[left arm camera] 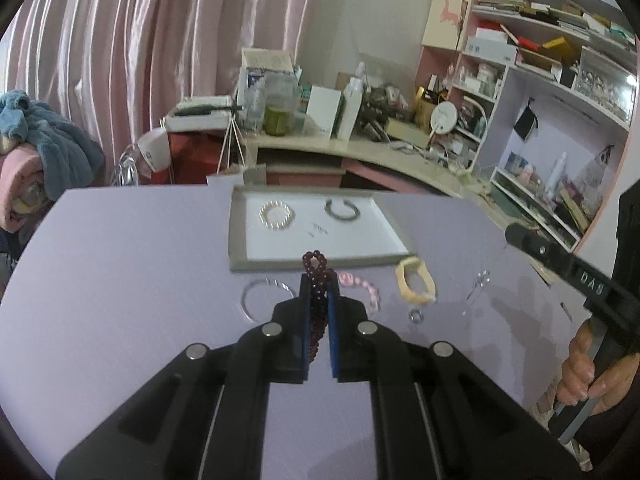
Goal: Organize jewelry
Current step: 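Carry the earrings and red bracelet into the white tray and release both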
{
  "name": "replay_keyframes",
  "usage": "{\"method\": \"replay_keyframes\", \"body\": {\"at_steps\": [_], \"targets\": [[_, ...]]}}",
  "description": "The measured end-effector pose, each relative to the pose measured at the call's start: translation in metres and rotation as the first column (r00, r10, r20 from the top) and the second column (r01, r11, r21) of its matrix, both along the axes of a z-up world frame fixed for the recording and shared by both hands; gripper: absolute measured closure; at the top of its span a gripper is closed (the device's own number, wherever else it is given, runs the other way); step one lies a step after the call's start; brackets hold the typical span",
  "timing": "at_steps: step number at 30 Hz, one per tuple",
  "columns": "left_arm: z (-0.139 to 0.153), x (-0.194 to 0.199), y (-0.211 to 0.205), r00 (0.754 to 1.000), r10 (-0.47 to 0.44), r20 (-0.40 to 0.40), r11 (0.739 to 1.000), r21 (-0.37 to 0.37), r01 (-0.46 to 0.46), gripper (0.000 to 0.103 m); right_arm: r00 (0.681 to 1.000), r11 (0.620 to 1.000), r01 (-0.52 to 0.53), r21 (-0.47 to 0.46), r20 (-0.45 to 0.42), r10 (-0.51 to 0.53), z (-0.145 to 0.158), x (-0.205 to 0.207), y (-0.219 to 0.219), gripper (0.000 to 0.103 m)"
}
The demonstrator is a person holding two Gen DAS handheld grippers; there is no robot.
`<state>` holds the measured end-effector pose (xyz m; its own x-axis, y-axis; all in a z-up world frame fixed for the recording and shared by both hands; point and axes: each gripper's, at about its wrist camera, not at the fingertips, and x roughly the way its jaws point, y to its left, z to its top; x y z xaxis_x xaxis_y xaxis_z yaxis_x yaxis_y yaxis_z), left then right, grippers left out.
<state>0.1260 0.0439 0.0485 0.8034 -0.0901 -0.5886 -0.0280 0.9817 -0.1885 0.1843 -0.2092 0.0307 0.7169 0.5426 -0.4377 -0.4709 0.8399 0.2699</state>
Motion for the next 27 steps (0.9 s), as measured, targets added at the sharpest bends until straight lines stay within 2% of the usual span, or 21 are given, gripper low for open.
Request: {"method": "replay_keyframes", "body": {"at_steps": [6, 14, 27], "targets": [[0.023, 0.013, 0.007, 0.999, 0.008, 0.04, 1.0, 0.013, -0.009, 0.095, 0.999, 1.0, 0.007, -0.002, 0.04, -0.007, 0.014, 0.013, 0.005, 0.096], [0.039, 0.039, 0.014, 0.998, 0.014, 0.067, 1.0, 0.016, -0.015, 0.095, 0.996, 1.0, 0.02, -0.005, 0.082, -0.019, 0.029, 0.038, 0.01, 0.096], [0.044, 0.086, 0.026, 0.997, 0.006, 0.071, 1.0, -0.001, -0.006, 0.095, 0.994, 0.999, 0.017, -0.037, 0.107, -0.013, 0.038, 0.084, 0.027, 0.096]]}}
